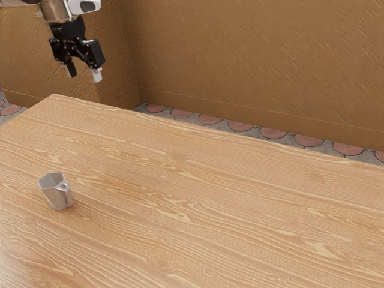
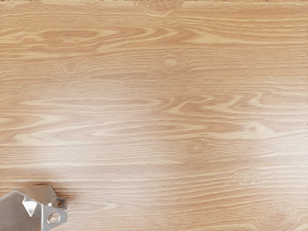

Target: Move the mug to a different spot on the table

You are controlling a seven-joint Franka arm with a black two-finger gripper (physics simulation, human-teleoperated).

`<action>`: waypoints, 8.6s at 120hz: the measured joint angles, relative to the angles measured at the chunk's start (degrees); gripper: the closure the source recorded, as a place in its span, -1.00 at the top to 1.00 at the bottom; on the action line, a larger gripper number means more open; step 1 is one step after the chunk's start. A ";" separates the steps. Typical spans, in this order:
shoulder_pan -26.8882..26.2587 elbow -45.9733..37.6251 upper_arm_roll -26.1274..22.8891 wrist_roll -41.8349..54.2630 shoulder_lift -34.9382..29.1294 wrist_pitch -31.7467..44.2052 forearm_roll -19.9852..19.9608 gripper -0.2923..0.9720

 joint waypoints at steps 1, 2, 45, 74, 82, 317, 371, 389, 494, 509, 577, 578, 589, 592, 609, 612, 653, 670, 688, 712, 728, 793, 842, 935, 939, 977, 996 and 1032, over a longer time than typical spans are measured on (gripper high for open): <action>-0.06 0.00 0.01 -0.04 0.00 0.02 0.01 0.51; -0.12 0.00 0.02 -0.07 -0.01 0.05 0.01 0.51; 10.29 -28.00 -10.61 -3.23 -19.97 6.98 -1.25 0.51; 19.94 -44.37 -21.45 -9.51 -30.45 12.43 -7.13 0.51; 22.00 -47.84 -24.12 -11.87 -32.61 13.57 -9.64 0.51; 28.91 -55.73 -26.86 -96.84 -0.57 51.81 19.31 0.38; 29.73 -57.12 -24.76 -103.60 1.11 56.20 25.53 0.09; 29.76 -57.06 -23.55 -104.93 2.22 57.21 27.45 0.05; 30.17 -57.06 -22.07 -109.97 4.60 59.48 36.12 -0.18; 30.41 -57.05 -21.70 -110.79 4.63 59.77 36.26 -0.19; 30.36 -56.91 -19.33 -113.01 5.67 60.28 43.11 -0.32; 30.37 -56.90 -19.31 -113.03 5.71 60.29 43.14 -0.32; 30.19 -56.83 -18.72 -113.22 6.36 60.40 44.07 -0.33; 30.25 -56.81 -18.43 -113.27 6.48 60.43 44.52 -0.34; 30.28 -56.60 -17.98 -113.51 6.56 60.52 46.53 -0.37; 30.28 -56.57 -17.97 -113.55 6.53 60.56 46.85 -0.37; 30.21 -56.51 -17.85 -115.69 5.87 60.96 54.03 -0.47; 29.29 -56.55 -17.84 -116.34 4.61 60.97 56.07 -0.52; 24.69 -56.73 -17.91 -116.75 2.94 61.17 58.39 -0.53; 16.66 -57.36 -17.95 -116.36 0.51 62.99 61.62 -0.54; 12.43 -58.45 -18.00 -114.79 0.35 65.04 62.17 -0.55; 7.60 -59.94 -17.06 -97.02 3.13 79.03 62.67 -0.54; 7.83 -59.78 -13.70 -81.45 6.19 82.62 64.33 -0.53; 8.20 -61.12 -12.00 -69.28 6.56 83.44 65.33 0.30; 8.20 -61.19 -11.99 -69.03 6.52 83.45 65.33 0.33; 8.22 -63.52 -11.97 -67.25 3.83 83.34 65.33 0.46; 7.87 -73.26 -12.04 -66.81 -7.56 83.02 65.27 0.48; -0.50 -47.73 -9.58 -65.34 -10.97 63.63 42.96 0.50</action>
